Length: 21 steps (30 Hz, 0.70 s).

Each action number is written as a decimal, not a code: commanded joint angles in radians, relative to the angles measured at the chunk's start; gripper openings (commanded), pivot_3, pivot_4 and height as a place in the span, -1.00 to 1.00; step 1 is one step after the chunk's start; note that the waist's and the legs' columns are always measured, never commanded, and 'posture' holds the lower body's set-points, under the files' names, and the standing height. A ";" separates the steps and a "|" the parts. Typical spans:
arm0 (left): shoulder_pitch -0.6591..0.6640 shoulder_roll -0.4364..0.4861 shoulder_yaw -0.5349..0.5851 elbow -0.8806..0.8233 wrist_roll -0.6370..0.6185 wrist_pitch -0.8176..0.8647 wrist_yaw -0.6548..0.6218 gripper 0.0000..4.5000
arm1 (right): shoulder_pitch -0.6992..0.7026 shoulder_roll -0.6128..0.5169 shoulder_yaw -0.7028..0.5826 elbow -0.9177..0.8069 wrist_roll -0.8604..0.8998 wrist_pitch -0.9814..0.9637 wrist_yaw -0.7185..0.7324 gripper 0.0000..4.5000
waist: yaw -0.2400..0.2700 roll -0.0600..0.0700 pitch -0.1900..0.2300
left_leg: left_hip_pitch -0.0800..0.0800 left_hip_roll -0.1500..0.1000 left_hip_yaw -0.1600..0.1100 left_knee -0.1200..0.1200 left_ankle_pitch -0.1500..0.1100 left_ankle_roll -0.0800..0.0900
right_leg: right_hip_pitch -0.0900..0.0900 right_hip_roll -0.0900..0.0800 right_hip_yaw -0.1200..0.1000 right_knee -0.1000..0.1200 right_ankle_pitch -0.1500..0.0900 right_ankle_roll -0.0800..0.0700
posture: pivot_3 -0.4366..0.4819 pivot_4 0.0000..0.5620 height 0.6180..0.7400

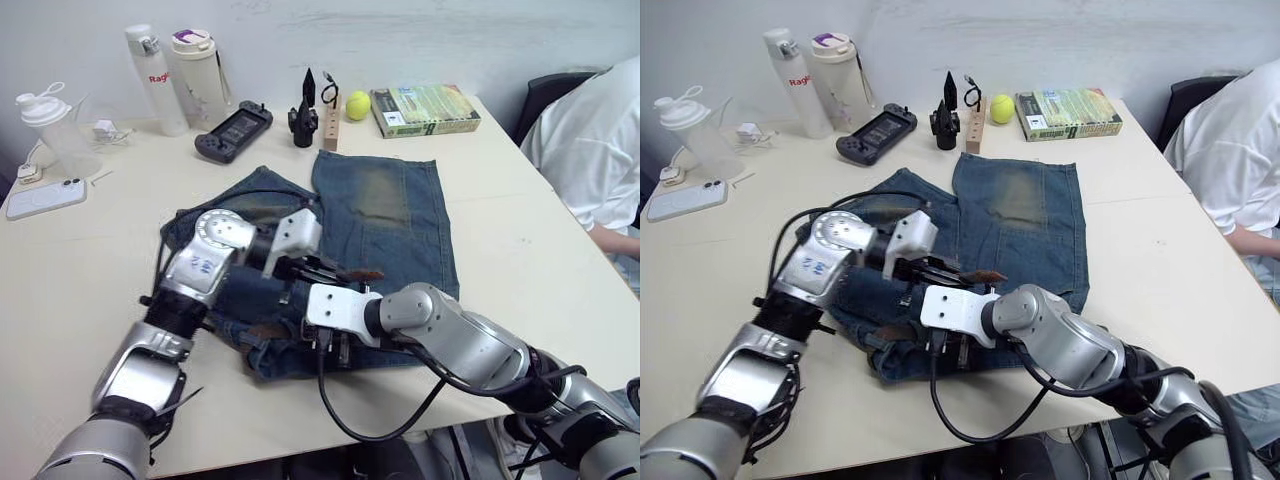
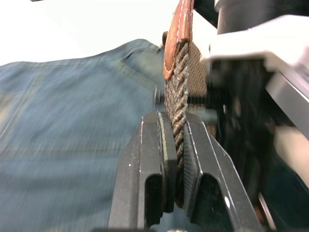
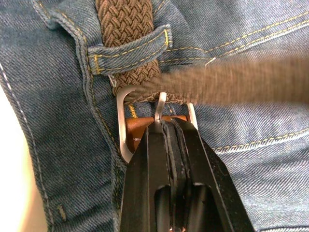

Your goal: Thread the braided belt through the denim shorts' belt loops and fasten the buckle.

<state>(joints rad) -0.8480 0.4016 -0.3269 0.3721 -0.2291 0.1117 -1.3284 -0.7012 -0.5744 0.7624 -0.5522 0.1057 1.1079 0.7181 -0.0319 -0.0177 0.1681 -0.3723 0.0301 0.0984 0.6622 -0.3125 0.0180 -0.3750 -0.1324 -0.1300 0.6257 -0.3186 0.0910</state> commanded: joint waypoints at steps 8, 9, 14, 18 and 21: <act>-0.223 -0.219 0.014 0.266 0.051 -0.156 -0.024 -0.92 | 0.055 0.003 0.142 0.141 -0.027 0.030 0.061 -0.99 | 0.030 0.001 -0.011 | 0.001 0.000 -0.003 0.002 -0.004 0.007 | 0.002 -0.003 0.000 0.000 0.000 -0.001 | -0.05 -0.47 0.62; -0.242 -0.237 0.016 0.294 0.057 -0.173 -0.027 -0.92 | 0.055 0.005 0.140 0.140 -0.029 0.028 0.065 -0.99 | 0.033 0.002 -0.012 | 0.001 0.000 -0.003 0.002 -0.004 0.007 | 0.002 -0.003 0.000 0.000 0.001 -0.001 | -0.05 -0.47 0.62; -0.300 -0.291 0.030 0.399 0.085 -0.236 -0.053 -0.92 | 0.056 0.008 0.137 0.134 -0.047 0.022 0.080 -0.99 | 0.044 0.005 -0.015 | 0.001 -0.001 -0.005 0.002 -0.004 0.007 | 0.001 -0.005 -0.001 -0.003 0.002 -0.001 | -0.05 -0.47 0.62; -0.318 -0.298 0.050 0.453 0.105 -0.269 -0.066 -0.92 | 0.059 0.011 0.137 0.130 -0.062 0.019 0.088 -0.99 | 0.052 0.006 -0.016 | 0.001 -0.001 -0.005 0.002 -0.004 0.008 | 0.001 -0.005 -0.001 -0.005 0.004 -0.001 | -0.05 -0.47 0.62; -0.321 -0.283 0.076 0.477 0.112 -0.274 -0.054 -0.92 | 0.066 0.012 0.134 0.126 -0.071 0.018 0.092 -0.99 | 0.053 0.005 -0.017 | 0.001 0.000 -0.005 0.002 -0.004 0.008 | 0.001 -0.005 -0.001 -0.005 0.004 -0.001 | -0.05 -0.47 0.62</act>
<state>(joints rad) -1.1057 0.1767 -0.2716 0.8760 -0.1022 -0.1385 -1.4329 -0.6972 -0.5900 0.7411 -0.5114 0.0243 1.1147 0.7996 0.0207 -0.0126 0.1514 -0.3724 0.0297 0.0932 0.6642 -0.3163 0.0258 -0.3741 -0.1372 -0.1312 0.6208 -0.3149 0.0898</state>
